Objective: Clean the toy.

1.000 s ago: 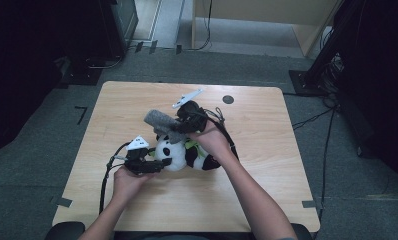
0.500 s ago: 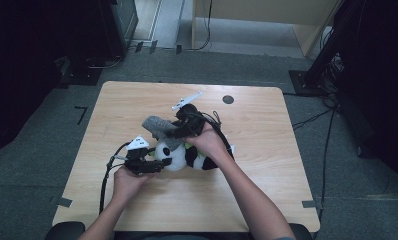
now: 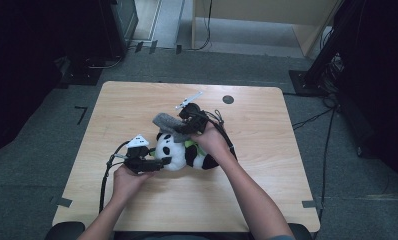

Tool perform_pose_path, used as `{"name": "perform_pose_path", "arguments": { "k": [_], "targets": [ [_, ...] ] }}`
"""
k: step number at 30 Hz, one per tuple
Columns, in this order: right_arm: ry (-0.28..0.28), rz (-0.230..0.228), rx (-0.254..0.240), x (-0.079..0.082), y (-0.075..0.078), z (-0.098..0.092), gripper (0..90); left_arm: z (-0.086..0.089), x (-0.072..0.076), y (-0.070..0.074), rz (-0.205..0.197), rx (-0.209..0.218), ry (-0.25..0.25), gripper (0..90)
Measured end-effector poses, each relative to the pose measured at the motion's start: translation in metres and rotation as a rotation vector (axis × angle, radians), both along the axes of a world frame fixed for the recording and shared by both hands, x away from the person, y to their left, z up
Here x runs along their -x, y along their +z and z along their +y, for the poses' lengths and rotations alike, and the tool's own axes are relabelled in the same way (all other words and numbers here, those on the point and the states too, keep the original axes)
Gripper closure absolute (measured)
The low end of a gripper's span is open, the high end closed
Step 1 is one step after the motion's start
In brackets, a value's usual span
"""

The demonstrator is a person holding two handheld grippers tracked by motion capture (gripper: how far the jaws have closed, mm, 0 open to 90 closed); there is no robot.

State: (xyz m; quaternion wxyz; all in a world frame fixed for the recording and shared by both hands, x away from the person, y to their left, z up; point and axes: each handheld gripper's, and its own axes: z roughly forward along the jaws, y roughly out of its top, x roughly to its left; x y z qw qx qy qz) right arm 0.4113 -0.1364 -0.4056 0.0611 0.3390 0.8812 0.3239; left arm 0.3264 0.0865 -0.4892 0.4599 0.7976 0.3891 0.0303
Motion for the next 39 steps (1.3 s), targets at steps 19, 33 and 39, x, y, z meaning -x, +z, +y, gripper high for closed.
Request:
{"name": "perform_pose_path", "arguments": {
  "k": [19, 33, 39],
  "targets": [
    [-0.137, -0.063, -0.048, -0.004, 0.012, -0.063, 75.1, 0.0, -0.001, 0.0, -0.011, 0.006, -0.014, 33.3],
    [-0.236, -0.157, -0.2, -0.009, 0.047, -0.11, 75.3, 0.001, 0.002, -0.001, -0.031, -0.001, -0.013, 32.3],
    [-0.227, -0.233, -0.259, 0.021, 0.06, -0.134, 75.3, 0.0, 0.001, 0.0, -0.024, -0.005, -0.009, 31.7]
  ]
}}
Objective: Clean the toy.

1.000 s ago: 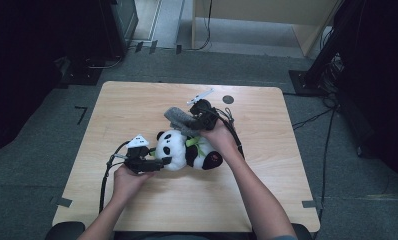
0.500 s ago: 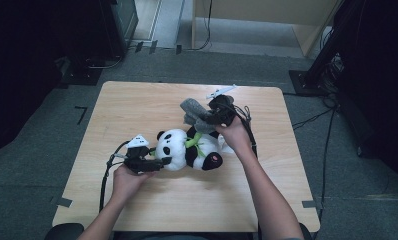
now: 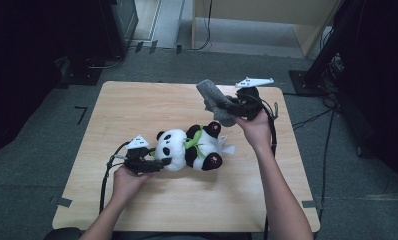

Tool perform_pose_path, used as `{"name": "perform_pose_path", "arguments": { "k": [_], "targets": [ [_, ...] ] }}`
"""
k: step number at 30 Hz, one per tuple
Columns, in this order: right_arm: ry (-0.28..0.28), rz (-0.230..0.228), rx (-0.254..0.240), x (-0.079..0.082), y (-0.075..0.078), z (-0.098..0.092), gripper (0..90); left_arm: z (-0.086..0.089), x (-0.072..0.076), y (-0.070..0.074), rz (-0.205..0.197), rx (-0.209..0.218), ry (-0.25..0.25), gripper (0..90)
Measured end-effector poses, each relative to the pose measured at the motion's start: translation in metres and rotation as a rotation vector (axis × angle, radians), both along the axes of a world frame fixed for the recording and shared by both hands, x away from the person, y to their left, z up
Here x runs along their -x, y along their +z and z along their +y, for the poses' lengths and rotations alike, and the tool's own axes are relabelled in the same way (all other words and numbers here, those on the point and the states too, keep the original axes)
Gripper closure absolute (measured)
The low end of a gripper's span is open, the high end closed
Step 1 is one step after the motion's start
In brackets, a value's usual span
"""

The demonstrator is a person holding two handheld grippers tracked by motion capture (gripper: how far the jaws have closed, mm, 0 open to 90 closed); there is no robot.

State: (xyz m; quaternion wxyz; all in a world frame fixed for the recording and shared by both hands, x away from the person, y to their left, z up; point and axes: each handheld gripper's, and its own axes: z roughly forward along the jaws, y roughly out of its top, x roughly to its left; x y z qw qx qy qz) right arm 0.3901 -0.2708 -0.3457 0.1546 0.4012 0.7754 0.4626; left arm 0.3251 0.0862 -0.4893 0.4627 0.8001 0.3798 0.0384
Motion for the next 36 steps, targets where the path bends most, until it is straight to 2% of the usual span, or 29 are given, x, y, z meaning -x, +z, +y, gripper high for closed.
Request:
{"name": "perform_pose_path", "arguments": {
  "k": [4, 9, 10, 12, 14, 20, 27, 33, 36],
  "targets": [
    [0.026, -0.002, 0.005, 0.014, -0.018, 0.001, 75.2, 0.0, 0.0, 0.0, 0.006, -0.002, -0.002, 31.4],
    [0.054, 0.04, -0.001, 0.02, -0.052, 0.008, 75.1, 0.001, -0.002, 0.0, 0.011, 0.005, 0.0, 30.3],
    [0.063, 0.033, -0.013, 0.021, -0.059, 0.009, 74.9, 0.001, -0.002, 0.0, 0.016, 0.009, 0.003, 30.2],
    [0.081, 0.009, 0.002, 0.023, -0.066, 0.012, 74.7, 0.001, -0.003, 0.0, 0.02, 0.01, 0.002, 30.2],
    [0.076, 0.024, 0.008, 0.023, -0.069, 0.012, 74.7, 0.0, -0.003, 0.0, 0.018, 0.007, 0.0, 30.4],
    [0.052, 0.064, -0.061, 0.023, -0.076, -0.002, 74.8, -0.001, -0.003, 0.001, 0.012, -0.006, -0.005, 30.7],
    [0.03, 0.087, -0.094, 0.021, -0.081, -0.014, 74.7, -0.001, -0.003, 0.002, 0.013, -0.011, -0.008, 30.6],
    [-0.011, 0.124, -0.099, 0.02, -0.087, -0.026, 74.8, -0.001, -0.004, 0.002, 0.01, -0.008, -0.009, 30.5],
    [-0.043, 0.157, -0.081, 0.018, -0.092, -0.034, 75.0, -0.001, -0.004, 0.002, 0.011, -0.011, -0.011, 30.5]
  ]
}}
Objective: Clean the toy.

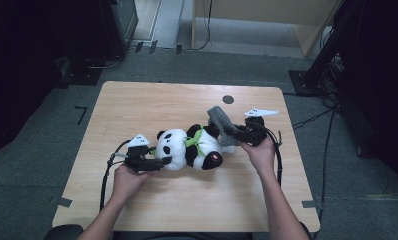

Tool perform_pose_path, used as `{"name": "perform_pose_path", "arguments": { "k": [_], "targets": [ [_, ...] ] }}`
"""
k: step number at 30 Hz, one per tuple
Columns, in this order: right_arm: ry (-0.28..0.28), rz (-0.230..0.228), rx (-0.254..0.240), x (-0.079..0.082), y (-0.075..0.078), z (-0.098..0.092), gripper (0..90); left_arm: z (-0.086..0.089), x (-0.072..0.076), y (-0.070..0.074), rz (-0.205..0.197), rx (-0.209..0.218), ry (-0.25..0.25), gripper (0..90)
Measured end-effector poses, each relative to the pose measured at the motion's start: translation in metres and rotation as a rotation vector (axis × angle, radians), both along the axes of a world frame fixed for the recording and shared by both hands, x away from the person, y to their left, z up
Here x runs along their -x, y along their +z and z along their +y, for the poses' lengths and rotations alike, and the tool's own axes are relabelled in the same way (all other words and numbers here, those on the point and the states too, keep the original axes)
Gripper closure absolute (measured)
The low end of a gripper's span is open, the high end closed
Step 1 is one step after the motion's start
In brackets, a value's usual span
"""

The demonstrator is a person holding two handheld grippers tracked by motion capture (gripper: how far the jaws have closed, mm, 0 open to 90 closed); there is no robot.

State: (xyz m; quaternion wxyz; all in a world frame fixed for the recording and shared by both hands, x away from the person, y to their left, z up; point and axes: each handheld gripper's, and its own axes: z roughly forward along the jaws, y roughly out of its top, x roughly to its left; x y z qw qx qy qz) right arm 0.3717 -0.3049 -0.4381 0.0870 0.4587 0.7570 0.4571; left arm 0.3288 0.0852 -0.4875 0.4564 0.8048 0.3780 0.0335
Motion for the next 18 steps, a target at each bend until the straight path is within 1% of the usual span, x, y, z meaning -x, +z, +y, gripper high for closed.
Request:
{"name": "perform_pose_path", "arguments": {
  "k": [4, 5, 7, 9, 10, 12, 13, 14, 18],
  "targets": [
    [-0.039, 0.041, 0.057, -0.003, -0.006, -0.012, 75.2, 0.0, 0.0, 0.0, -0.003, -0.002, -0.005, 30.4],
    [-0.052, 0.041, 0.06, -0.003, -0.006, -0.016, 75.2, 0.0, 0.0, 0.0, -0.005, -0.002, -0.006, 30.3],
    [-0.074, 0.032, 0.036, -0.003, -0.003, -0.024, 75.1, 0.0, 0.0, -0.001, -0.011, 0.0, -0.008, 30.1],
    [-0.088, 0.004, -0.003, 0.001, 0.006, -0.03, 75.1, 0.0, 0.0, -0.001, -0.015, 0.005, -0.009, 29.8],
    [-0.088, -0.005, -0.016, 0.002, 0.01, -0.031, 75.1, 0.0, 0.0, -0.002, -0.016, 0.008, -0.008, 29.7],
    [-0.082, -0.041, -0.048, 0.006, 0.02, -0.03, 75.0, 0.001, 0.0, -0.002, -0.018, 0.009, -0.01, 29.6],
    [-0.077, -0.049, -0.057, 0.007, 0.024, -0.028, 75.0, 0.001, 0.0, -0.002, -0.018, 0.011, -0.009, 29.6],
    [-0.064, -0.067, -0.064, 0.009, 0.028, -0.025, 74.9, 0.001, 0.0, -0.002, -0.019, 0.011, -0.009, 29.6],
    [-0.021, -0.113, -0.058, 0.013, 0.041, -0.007, 74.8, 0.001, 0.001, -0.003, -0.029, 0.011, -0.011, 29.5]
  ]
}}
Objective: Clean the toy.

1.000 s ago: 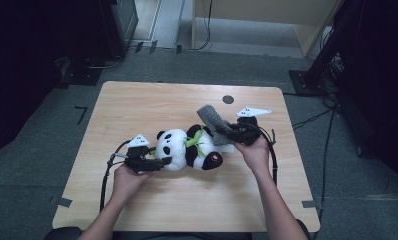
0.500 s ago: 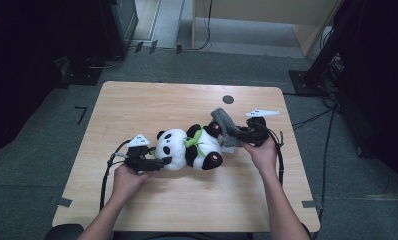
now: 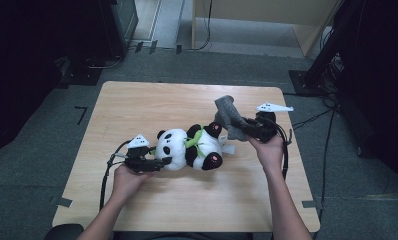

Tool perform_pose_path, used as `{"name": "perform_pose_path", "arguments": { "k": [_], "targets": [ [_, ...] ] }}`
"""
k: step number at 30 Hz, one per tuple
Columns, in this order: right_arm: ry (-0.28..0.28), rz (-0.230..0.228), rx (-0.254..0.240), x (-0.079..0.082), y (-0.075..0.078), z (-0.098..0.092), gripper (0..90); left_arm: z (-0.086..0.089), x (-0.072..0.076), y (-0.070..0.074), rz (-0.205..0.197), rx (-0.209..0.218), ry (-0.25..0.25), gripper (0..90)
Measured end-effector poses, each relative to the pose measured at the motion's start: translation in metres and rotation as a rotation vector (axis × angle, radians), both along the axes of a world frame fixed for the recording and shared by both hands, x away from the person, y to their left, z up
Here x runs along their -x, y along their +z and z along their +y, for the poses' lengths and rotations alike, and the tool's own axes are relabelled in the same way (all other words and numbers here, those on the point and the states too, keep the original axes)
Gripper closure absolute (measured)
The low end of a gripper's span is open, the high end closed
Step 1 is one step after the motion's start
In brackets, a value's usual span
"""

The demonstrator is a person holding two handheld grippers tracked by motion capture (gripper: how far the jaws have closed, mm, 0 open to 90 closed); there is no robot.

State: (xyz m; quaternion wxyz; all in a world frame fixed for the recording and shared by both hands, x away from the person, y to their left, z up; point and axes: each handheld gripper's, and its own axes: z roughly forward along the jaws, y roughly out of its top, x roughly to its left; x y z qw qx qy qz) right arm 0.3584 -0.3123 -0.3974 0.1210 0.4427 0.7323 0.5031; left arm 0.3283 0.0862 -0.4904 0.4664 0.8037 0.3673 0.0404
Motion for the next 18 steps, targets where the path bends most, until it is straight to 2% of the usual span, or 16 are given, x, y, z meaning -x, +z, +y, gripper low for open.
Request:
{"name": "perform_pose_path", "arguments": {
  "k": [4, 6, 12, 14, 18],
  "targets": [
    [0.054, -0.052, 0.007, 0.004, 0.007, 0.021, 74.7, 0.0, 0.0, 0.0, 0.004, 0.008, 0.004, 29.4],
    [0.08, -0.059, 0.014, 0.004, 0.006, 0.03, 74.7, 0.0, 0.0, 0.0, 0.007, 0.011, 0.006, 29.4],
    [0.118, 0.014, 0.038, -0.005, -0.016, 0.045, 74.2, 0.0, -0.002, 0.001, 0.02, 0.006, 0.01, 29.6],
    [0.11, 0.008, 0.043, -0.006, -0.022, 0.046, 74.1, 0.0, -0.003, 0.001, 0.026, 0.01, 0.011, 29.6],
    [0.09, 0.013, 0.056, -0.008, -0.025, 0.038, 73.7, 0.0, -0.003, 0.001, 0.028, 0.008, 0.011, 29.7]
  ]
}}
